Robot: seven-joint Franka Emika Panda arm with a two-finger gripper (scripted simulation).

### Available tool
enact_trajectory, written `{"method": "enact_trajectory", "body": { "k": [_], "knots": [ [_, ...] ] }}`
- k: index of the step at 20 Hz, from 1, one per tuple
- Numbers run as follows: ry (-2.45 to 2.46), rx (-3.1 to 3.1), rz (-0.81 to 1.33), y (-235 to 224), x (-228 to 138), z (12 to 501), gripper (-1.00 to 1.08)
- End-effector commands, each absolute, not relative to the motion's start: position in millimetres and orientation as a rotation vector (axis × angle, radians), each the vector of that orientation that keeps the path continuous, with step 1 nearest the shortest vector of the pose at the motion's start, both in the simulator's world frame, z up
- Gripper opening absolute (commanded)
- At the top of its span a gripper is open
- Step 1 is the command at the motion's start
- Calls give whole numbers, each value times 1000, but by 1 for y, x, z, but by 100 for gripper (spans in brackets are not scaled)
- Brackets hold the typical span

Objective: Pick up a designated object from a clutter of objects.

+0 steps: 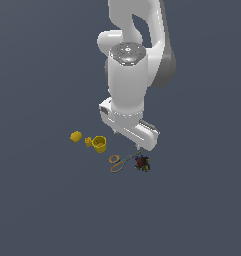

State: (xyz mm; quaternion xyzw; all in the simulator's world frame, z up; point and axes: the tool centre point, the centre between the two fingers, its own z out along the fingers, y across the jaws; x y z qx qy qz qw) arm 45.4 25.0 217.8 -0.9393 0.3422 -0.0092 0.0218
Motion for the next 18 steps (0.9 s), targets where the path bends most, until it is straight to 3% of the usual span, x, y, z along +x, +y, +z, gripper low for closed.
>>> {"method": "enact_trajectory", "body": {
  "k": [1, 18],
  "knots": [
    [1152, -2878, -23, 27, 46, 205, 100],
    [1736, -2597, 1, 38, 43, 121, 100]
  ]
}}
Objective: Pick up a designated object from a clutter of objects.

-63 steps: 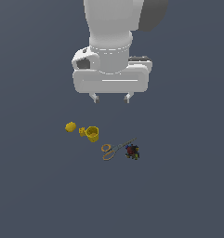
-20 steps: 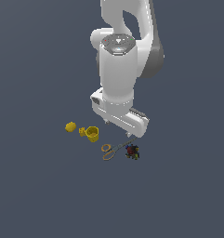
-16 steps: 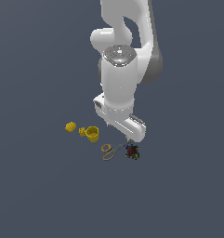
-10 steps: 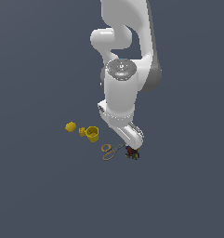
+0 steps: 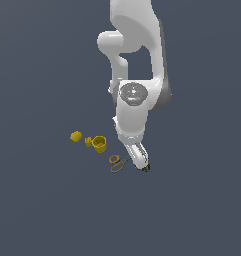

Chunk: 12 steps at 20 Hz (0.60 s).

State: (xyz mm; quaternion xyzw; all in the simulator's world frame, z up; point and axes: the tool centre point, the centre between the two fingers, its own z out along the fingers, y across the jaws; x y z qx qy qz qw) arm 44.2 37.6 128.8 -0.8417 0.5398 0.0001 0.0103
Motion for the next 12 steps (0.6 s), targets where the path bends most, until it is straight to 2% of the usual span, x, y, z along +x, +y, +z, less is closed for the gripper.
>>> {"method": "enact_trajectory", "body": {
  "k": [1, 12],
  "knots": [
    [1767, -2578, 1, 39, 43, 117, 100],
    [1987, -2430, 1, 42, 38, 83, 100]
  ]
}}
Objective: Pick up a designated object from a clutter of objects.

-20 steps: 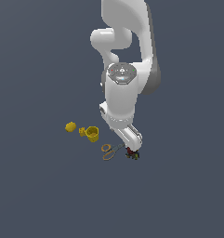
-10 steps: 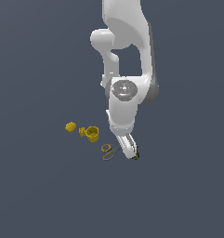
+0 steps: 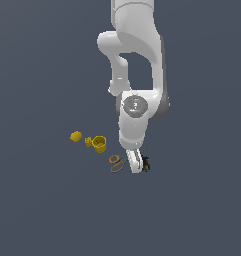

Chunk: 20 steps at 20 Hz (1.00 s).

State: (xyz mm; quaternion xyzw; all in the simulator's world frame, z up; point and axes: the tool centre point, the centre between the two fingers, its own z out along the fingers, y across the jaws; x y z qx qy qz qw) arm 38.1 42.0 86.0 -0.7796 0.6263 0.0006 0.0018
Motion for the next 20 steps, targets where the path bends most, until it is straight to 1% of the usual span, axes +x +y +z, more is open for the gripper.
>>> {"method": "enact_trajectory", "body": {
  "k": [1, 12, 20],
  "knots": [
    [1998, -2422, 1, 42, 37, 81, 100],
    [2021, -2405, 1, 43, 36, 72, 100],
    [2025, -2402, 0, 43, 35, 37, 100]
  ]
}}
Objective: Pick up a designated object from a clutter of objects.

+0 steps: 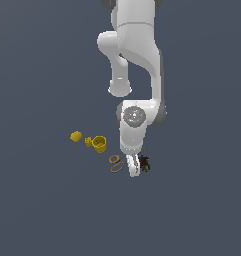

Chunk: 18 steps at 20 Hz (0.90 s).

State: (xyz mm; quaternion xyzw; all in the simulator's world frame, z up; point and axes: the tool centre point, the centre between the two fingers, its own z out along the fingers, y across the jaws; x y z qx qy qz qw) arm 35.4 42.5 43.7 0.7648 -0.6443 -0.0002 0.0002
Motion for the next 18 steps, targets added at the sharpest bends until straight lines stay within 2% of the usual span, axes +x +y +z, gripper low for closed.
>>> {"method": "enact_trajectory", "body": {
  "k": [1, 6, 7, 18],
  "knots": [
    [-2025, 2402, 0, 43, 35, 34, 100],
    [-2025, 2402, 0, 43, 36, 27, 100],
    [-2025, 2402, 0, 43, 36, 27, -100],
    [-2027, 2398, -1, 41, 36, 27, -100]
  ]
}}
